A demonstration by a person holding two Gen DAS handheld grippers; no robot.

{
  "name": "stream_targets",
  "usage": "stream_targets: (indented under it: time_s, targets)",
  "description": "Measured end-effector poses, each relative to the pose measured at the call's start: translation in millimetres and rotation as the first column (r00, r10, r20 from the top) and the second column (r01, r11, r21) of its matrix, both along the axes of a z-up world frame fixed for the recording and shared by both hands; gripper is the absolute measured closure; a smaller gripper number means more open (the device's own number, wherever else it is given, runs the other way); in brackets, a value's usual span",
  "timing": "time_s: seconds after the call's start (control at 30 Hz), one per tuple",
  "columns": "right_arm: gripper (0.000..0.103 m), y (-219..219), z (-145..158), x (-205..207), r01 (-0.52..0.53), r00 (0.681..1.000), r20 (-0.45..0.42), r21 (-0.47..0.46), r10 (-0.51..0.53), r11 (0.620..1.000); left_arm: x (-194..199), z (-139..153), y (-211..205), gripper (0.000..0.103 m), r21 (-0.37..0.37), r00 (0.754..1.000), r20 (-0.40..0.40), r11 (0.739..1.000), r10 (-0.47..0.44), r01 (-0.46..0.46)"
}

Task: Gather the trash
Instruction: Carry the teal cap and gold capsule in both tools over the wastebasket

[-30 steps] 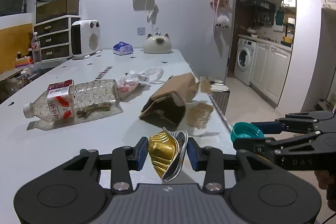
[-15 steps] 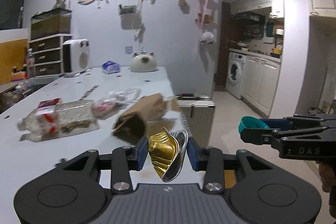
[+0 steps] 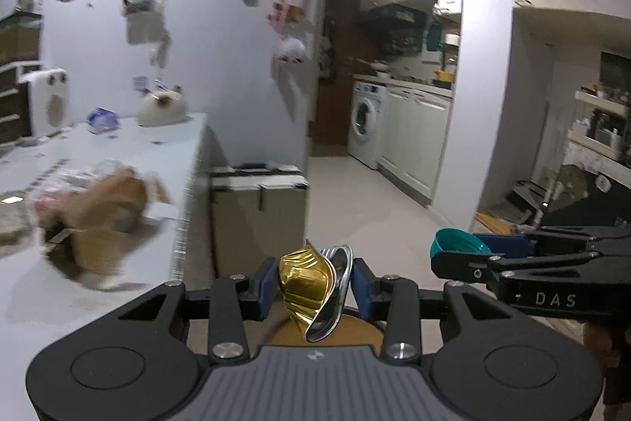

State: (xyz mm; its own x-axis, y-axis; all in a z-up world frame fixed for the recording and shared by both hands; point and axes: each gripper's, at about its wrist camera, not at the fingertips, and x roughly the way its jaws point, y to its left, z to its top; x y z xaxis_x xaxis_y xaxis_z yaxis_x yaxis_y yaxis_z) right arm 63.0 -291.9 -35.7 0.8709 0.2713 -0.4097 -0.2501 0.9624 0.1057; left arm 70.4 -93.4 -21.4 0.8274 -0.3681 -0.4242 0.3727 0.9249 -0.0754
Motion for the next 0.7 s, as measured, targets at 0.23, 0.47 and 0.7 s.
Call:
stream_targets:
  time_s: [0.23,0.47,0.7]
  targets:
    - [0.053,-47,-27,12,0.097,0.993,-0.064,0.032,-0.095,0.995,29,-31,-48,0.062,-0.010,0.995,-0.072,0.998,-0.070,0.070]
    - [0.053,-68,-62,44,0.172,0.974,-0.160,0.060,-0.160,0.983,74,-73,-69,0.062,-0.067,0.986,-0.163,0.997,-0.046,0.036]
    - [0.053,-68,-109,86,0.233,0.941,-0.274,0.092,-0.200,0.968,131,-127,-67,0.062,-0.060,0.957,-0.289,0.998,0.009,-0.027]
